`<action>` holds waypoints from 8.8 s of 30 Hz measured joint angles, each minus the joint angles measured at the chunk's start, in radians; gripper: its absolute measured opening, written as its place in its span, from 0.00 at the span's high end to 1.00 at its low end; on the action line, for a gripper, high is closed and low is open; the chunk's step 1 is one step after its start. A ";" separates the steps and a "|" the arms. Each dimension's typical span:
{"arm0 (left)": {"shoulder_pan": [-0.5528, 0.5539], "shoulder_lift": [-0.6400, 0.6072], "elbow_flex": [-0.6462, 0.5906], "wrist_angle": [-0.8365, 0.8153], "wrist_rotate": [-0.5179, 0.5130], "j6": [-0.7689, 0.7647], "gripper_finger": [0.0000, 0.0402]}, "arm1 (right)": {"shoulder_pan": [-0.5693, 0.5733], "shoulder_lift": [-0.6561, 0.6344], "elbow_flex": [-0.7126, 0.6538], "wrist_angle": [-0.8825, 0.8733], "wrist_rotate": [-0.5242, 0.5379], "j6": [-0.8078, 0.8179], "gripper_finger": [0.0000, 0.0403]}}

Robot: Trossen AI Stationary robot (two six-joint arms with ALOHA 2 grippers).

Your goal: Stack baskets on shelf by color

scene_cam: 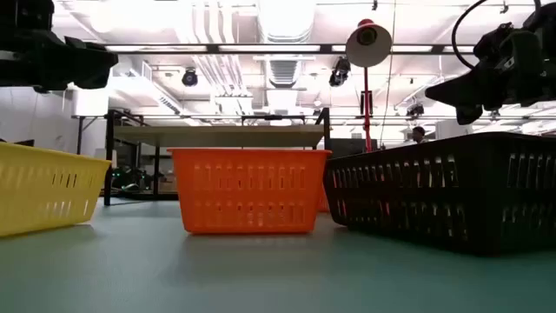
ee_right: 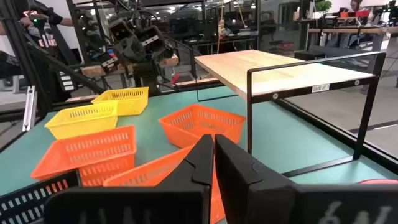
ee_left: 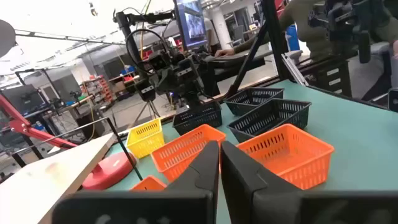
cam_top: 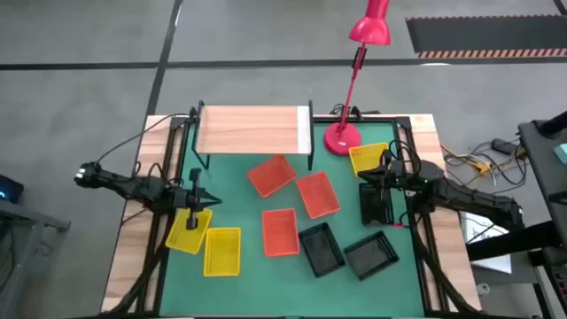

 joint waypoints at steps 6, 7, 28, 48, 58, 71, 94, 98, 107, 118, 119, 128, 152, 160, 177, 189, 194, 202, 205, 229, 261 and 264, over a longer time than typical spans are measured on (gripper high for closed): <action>0.000 0.000 0.000 0.000 0.000 0.000 1.00 | 0.000 0.000 0.000 0.000 0.000 0.000 0.98; 0.000 0.000 0.000 0.000 0.000 0.000 1.00 | 0.000 0.000 0.000 0.000 0.000 0.000 0.98; 0.000 0.000 0.000 0.000 0.000 0.000 1.00 | 0.000 0.000 0.000 0.000 0.000 0.000 0.98; 0.000 0.000 0.000 0.000 0.000 0.000 1.00 | 0.000 0.000 0.000 0.000 0.000 0.000 0.98; 0.000 0.000 0.000 0.000 0.000 0.000 1.00 | 0.000 0.000 0.000 0.000 0.000 0.000 0.98; 0.000 0.000 0.000 0.000 0.000 0.000 1.00 | 0.000 0.000 0.000 0.000 0.000 0.000 0.98; 0.000 0.000 0.000 0.073 0.021 -0.078 1.00 | 0.003 0.000 0.000 0.009 -0.013 0.198 0.98; 0.000 0.002 0.000 0.319 0.083 -0.373 1.00 | 0.004 0.001 0.000 0.016 0.056 0.586 0.98; 0.000 0.000 0.000 0.695 0.082 -0.393 1.00 | 0.005 0.006 0.000 0.148 0.051 0.301 0.98; 0.000 0.000 0.000 0.701 0.081 -0.393 1.00 | 0.005 0.007 0.000 0.212 0.097 0.142 0.98; 0.000 0.000 0.000 0.701 0.081 -0.392 1.00 | 0.005 0.007 0.000 0.227 0.099 0.126 0.98; 0.000 0.068 0.017 0.734 -0.142 -0.311 1.00 | 0.010 0.014 0.000 0.452 -0.043 -0.029 0.98; -0.004 0.937 0.515 0.645 -0.313 -0.471 1.00 | 0.027 0.271 0.000 0.879 -0.116 -0.298 0.98; -0.033 1.147 0.789 0.225 -0.314 -0.612 1.00 | 0.027 0.276 0.000 0.885 -0.115 -0.288 0.98; -0.241 1.487 1.389 -0.980 0.089 -1.262 1.00 | 0.027 0.277 0.000 0.862 -0.057 -0.278 0.98; -0.364 1.580 1.395 -1.030 0.314 -1.361 1.00 | 0.027 0.277 0.000 0.852 -0.062 -0.280 0.98; -0.437 1.584 1.390 -1.029 0.335 -1.308 1.00 | 0.027 0.277 0.000 0.833 -0.064 -0.280 0.98; -0.503 1.582 1.357 -1.024 0.336 -1.303 0.91 | 0.027 0.275 0.000 0.839 -0.063 -0.275 0.98; -0.508 1.582 1.349 -1.030 0.336 -1.307 0.81 | 0.027 0.275 0.000 0.839 -0.063 -0.273 0.98; -0.503 1.584 1.083 -0.755 0.173 -1.252 0.53 | 0.027 0.275 0.000 0.838 -0.062 -0.258 0.98; -0.308 1.580 1.669 -1.233 0.202 -1.229 1.00 | 0.027 0.276 0.000 0.835 -0.062 -0.253 0.98; -0.301 1.578 1.704 -1.270 0.169 -1.162 1.00 | 0.027 0.276 0.000 0.833 -0.062 -0.253 0.98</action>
